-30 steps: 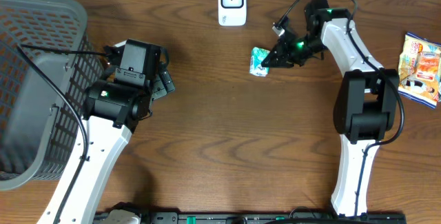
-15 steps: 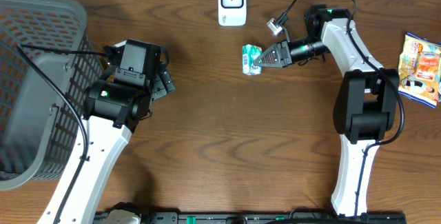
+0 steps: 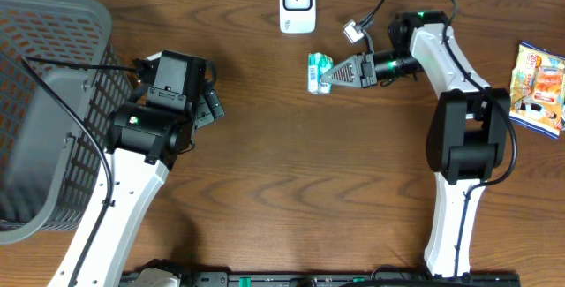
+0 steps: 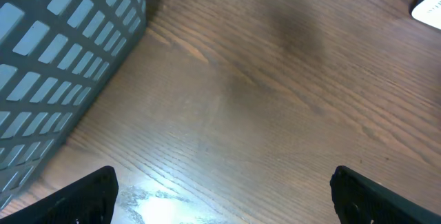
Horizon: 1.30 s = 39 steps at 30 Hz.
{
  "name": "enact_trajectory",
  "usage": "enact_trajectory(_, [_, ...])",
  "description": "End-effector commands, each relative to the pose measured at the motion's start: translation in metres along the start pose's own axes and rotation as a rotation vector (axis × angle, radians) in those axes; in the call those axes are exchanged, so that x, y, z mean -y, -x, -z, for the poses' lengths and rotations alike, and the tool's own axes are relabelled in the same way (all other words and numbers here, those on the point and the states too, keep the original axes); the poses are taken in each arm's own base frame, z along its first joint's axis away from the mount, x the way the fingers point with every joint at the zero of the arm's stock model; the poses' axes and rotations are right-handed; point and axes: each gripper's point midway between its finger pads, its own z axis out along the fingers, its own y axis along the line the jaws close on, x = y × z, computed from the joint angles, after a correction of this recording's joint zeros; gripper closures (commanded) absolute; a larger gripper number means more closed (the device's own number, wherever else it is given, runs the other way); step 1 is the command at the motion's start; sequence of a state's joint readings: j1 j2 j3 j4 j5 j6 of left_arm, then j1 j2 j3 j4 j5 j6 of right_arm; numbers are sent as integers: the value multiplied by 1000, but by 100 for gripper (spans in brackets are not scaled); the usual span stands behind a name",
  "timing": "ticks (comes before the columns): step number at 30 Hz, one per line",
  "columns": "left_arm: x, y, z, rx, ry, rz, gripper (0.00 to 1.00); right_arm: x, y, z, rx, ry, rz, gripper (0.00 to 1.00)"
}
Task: Scan the item barcode
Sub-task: 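Carry the teal pack right and rotate it in the right gripper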
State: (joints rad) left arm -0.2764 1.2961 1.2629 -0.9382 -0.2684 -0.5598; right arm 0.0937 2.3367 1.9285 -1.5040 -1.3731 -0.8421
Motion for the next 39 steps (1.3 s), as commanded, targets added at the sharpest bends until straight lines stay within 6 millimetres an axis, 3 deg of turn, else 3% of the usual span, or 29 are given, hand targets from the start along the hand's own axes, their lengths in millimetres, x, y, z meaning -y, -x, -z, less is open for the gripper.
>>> enact_trajectory(1, [-3,2,-1,6,19,-9,2,-21,4,-3,14,28,179,99])
enact_trajectory(16, [-3,2,-1,6,19,-9,2,-31,-12,-4,-35,35,244,99])
enact_trajectory(39, [-3,2,-1,6,19,-9,2,-34,-15,-15,-61,50,259,99])
